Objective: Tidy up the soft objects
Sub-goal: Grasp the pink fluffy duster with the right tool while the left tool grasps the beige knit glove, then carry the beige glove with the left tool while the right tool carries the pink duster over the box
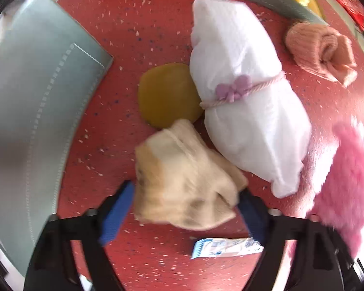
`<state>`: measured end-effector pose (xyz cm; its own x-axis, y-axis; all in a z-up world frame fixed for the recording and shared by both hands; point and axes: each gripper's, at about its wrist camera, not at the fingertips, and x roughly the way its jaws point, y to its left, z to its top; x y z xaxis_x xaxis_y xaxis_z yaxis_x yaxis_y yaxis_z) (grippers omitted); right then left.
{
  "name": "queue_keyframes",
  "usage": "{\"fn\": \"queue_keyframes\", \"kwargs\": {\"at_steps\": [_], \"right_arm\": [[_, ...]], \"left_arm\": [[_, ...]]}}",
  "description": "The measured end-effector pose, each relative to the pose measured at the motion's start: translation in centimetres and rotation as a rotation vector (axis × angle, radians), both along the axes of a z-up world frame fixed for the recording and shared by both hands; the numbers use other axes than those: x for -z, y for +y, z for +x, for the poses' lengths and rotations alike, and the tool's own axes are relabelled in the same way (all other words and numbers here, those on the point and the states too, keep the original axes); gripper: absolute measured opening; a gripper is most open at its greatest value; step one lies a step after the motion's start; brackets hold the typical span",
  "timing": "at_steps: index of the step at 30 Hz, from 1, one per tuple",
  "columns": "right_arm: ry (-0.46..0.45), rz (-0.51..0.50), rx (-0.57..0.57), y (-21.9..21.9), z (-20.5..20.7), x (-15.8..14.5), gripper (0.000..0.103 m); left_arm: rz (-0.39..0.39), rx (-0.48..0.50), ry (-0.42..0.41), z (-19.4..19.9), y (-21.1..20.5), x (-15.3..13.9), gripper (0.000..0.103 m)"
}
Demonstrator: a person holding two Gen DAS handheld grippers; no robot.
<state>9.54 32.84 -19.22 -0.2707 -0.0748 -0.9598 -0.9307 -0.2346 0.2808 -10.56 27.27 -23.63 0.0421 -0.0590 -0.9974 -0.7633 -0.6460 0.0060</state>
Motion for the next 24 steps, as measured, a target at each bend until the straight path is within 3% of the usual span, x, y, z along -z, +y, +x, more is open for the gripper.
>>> {"fn": "queue_keyframes", "kwargs": {"at_steps": [1, 2, 5, 12, 18, 24], "right_arm": [[0.005, -0.005, 0.009, -1.1, 0.4, -0.1, 0.045], [0.012, -0.011, 0.018, -1.8, 1.0, -0.3, 0.045], [0.030, -0.033, 0.046, -3.4, 2.6, -0.5, 0.045], [0.016, -0.058, 0.033, -8.9, 4.0, -0.5, 0.045], [-0.007, -0.106, 0.044, -12.1, 4.5, 0.3, 0.045], [-0.035, -0.133, 0.035, -15.6, 6.1, 0.1, 0.046]], "left_arm": [[0.010, 0.022, 0.009, 0.0, -0.2, -0.4, 0.060], [0.015, 0.049, 0.016, 0.0, -0.2, -0.7, 0.046], [0.025, 0.132, -0.005, 0.2, -0.4, -1.0, 0.038], [0.036, 0.364, 0.000, 2.2, -2.3, -2.7, 0.038], [0.047, 0.662, -0.013, 6.2, -5.1, -4.7, 0.038], [0.039, 0.821, -0.037, 9.2, -7.3, -6.1, 0.038]]}}
